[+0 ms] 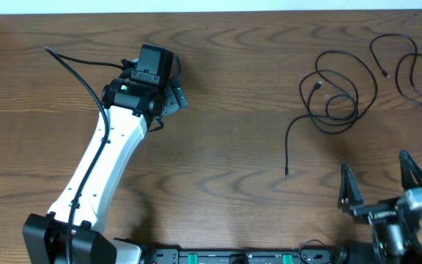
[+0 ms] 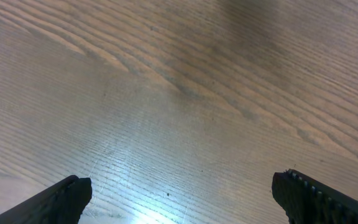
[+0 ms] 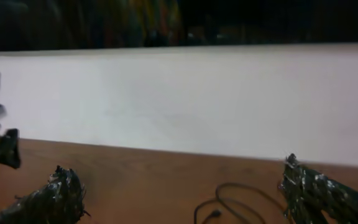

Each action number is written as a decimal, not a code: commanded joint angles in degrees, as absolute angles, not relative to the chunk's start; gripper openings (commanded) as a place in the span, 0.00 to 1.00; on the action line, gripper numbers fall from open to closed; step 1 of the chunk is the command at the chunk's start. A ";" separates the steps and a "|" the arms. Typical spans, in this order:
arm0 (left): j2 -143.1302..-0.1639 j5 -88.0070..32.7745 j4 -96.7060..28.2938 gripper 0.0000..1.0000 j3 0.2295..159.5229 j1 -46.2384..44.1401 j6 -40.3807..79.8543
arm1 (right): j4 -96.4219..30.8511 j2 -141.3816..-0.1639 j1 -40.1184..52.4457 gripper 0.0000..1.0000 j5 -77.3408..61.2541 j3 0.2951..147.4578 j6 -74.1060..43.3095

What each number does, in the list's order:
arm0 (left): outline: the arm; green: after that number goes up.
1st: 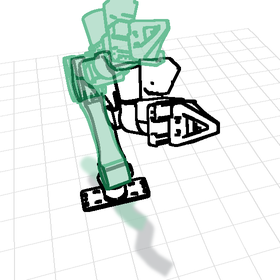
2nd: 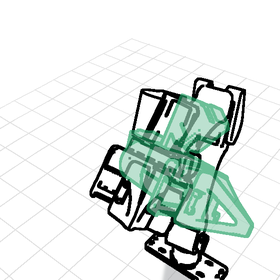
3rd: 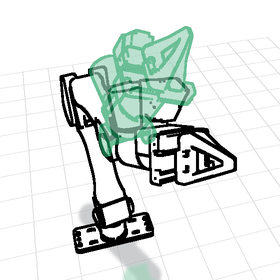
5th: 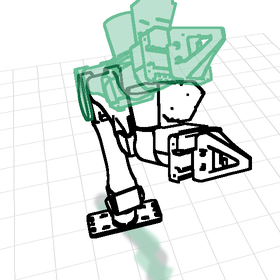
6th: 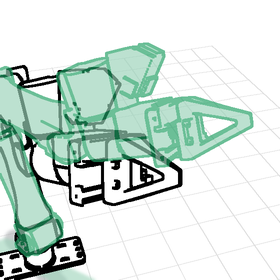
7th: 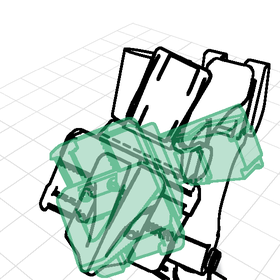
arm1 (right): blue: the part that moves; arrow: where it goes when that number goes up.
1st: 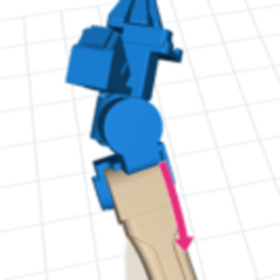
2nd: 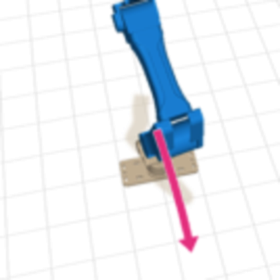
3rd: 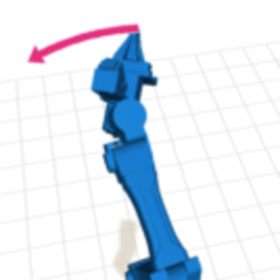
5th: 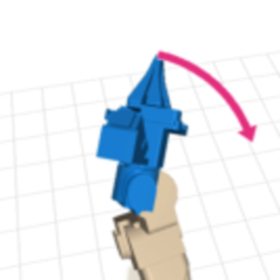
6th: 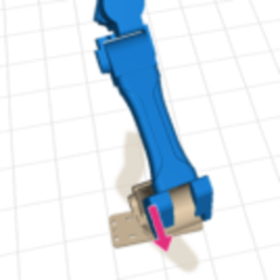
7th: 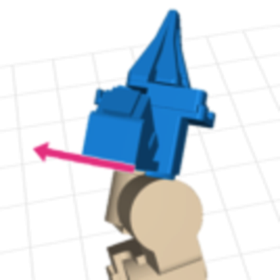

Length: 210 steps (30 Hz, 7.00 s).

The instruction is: Untangle cables

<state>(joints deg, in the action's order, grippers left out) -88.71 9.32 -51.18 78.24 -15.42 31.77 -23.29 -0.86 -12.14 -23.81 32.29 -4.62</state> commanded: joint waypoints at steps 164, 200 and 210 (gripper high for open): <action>-2.22 -6.87 0.32 1.00 0.23 -5.52 1.06 | -4.14 -0.32 -7.03 0.99 1.98 0.30 -19.64; -0.05 -7.03 -3.57 1.00 0.23 -5.41 -4.25 | -4.14 -0.32 -7.03 0.99 1.98 0.30 -19.64; -0.05 -7.05 -3.57 1.00 0.23 -5.41 -4.25 | -4.14 -0.32 -7.03 0.99 1.98 0.30 -19.64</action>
<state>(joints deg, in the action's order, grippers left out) -0.62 -5.85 -1.17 0.91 -5.72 -3.29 -3.97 -0.67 -7.46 1.37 0.40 -20.34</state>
